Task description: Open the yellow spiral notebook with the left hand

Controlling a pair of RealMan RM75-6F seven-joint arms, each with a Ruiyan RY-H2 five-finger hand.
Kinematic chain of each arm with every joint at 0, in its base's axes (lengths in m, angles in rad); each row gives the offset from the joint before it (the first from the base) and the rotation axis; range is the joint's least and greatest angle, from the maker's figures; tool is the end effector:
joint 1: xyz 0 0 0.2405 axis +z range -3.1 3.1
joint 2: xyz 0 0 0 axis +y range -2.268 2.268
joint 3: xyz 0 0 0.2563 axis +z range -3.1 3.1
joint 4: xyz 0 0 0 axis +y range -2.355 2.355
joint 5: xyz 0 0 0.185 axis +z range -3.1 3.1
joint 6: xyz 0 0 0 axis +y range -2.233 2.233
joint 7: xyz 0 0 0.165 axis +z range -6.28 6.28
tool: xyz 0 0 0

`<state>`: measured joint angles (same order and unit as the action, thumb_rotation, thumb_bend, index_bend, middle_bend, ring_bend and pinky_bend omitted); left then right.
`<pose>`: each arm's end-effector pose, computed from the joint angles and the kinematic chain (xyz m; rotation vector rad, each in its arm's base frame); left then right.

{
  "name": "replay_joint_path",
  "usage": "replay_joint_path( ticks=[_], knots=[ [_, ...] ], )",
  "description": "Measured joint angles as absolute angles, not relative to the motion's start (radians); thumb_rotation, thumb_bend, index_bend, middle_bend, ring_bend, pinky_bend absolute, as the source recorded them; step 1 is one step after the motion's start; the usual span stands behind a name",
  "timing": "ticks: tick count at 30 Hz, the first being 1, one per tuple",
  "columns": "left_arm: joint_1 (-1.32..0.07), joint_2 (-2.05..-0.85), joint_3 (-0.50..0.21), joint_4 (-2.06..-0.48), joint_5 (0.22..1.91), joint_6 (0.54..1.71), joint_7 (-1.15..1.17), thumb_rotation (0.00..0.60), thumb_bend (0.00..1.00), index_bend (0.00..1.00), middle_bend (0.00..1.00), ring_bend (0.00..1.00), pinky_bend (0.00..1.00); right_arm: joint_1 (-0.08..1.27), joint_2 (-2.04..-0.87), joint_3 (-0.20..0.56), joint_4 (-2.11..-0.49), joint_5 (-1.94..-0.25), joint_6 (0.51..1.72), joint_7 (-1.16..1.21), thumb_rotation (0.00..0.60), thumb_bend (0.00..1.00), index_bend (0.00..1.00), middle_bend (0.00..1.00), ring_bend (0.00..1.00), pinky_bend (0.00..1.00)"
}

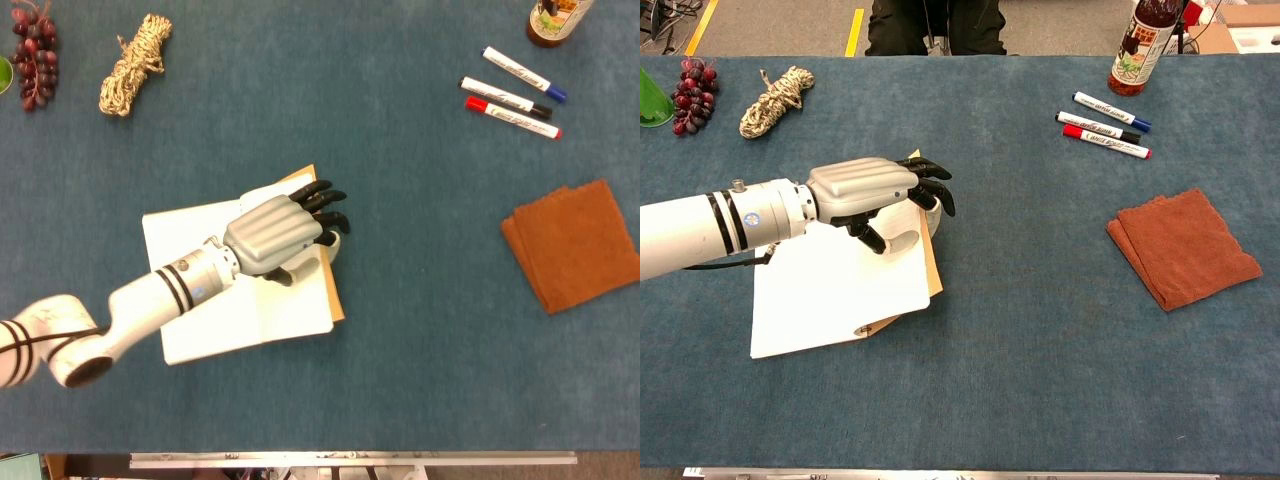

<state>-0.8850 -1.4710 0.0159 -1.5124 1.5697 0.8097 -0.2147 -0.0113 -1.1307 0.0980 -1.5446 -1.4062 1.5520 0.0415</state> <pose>-0.1027 0.3067 -0.0309 -2.4017 -1.0642 -1.0215 -0.3354 -0.1765 0.2090 1.1841 -0.8912 0.8497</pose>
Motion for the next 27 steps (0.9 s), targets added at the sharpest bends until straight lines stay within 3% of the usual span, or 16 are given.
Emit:
replay_joint_path(
  ticks=[4,7,14,27],
  knots=[
    [-0.879,-1.514,0.005,-1.506,1.518,0.782,-0.206,0.6,0.46,0.51,0.22,0.01,0.02,-0.015,-1.131,0.099,-1.542,-1.405,1.553,0.047,0.6,0.24,0.33,0.28,0.22,0.31],
    [-0.878,-1.535,0.005,-1.496,1.492,0.757,-0.212,0.6,0.46,0.41,0.19,0.01,0.02,-0.019,-1.13,0.099,-1.541,-1.404,1.556,0.049,0.6,0.24,0.33,0.28,0.22,0.31],
    [-0.871,-1.557,0.001,-1.469,1.472,0.752,-0.233,0.6,0.46,0.03,0.02,0.0,0.02,-0.027,-1.126,0.101,-1.539,-1.401,1.56,0.055,0.6,0.24,0.33,0.28,0.22,0.31],
    [-0.84,-1.462,-0.02,-1.559,1.48,0.818,-0.315,0.6,0.45,0.0,0.0,0.0,0.02,-0.021,-1.123,0.109,-1.537,-1.405,1.551,0.059,0.6,0.24,0.33,0.28,0.22,0.31]
  ],
)
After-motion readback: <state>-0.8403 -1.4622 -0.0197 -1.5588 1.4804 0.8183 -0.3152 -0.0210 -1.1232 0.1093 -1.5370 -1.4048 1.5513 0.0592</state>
